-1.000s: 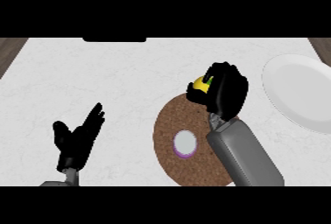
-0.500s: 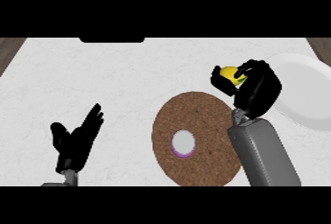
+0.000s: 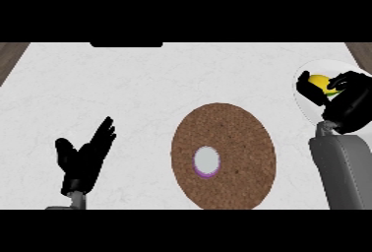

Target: Pick the lemon from the placemat and place it in the plate

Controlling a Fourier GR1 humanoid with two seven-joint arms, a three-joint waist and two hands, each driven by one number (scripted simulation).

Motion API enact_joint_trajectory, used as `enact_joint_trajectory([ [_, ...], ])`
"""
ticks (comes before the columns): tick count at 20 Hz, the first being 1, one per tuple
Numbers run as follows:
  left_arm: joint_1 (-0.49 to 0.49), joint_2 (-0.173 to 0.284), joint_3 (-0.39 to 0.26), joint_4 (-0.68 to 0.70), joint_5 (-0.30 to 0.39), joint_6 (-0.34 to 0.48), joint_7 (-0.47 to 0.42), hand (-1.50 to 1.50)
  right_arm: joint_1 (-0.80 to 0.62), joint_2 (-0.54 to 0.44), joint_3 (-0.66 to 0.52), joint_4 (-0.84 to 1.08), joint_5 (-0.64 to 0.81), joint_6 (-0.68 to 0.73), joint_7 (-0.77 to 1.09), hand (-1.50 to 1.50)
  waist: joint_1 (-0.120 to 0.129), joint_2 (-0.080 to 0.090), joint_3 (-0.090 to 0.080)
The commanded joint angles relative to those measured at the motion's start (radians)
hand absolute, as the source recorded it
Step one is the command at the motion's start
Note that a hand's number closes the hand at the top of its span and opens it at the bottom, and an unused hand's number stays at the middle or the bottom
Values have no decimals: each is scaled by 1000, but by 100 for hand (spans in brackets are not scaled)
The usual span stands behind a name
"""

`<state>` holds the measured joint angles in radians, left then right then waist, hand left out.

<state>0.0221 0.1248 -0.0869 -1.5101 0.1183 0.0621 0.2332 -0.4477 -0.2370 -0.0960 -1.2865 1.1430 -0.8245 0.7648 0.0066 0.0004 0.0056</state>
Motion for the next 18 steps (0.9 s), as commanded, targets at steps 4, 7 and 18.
enact_joint_trajectory([
  [4,6,-11,-4,36,-1,-9,19,0,-41,-177,-128,244,-315,-136,-279,150,8,6,-3],
  [7,-6,-3,15,77,-1,-21,-15,0,-16,-229,-167,298,-477,-149,-440,150,4,7,-3],
  [18,-30,-14,-12,34,-11,-24,27,0,-174,-373,-263,781,-602,168,-544,-150,50,24,0],
])
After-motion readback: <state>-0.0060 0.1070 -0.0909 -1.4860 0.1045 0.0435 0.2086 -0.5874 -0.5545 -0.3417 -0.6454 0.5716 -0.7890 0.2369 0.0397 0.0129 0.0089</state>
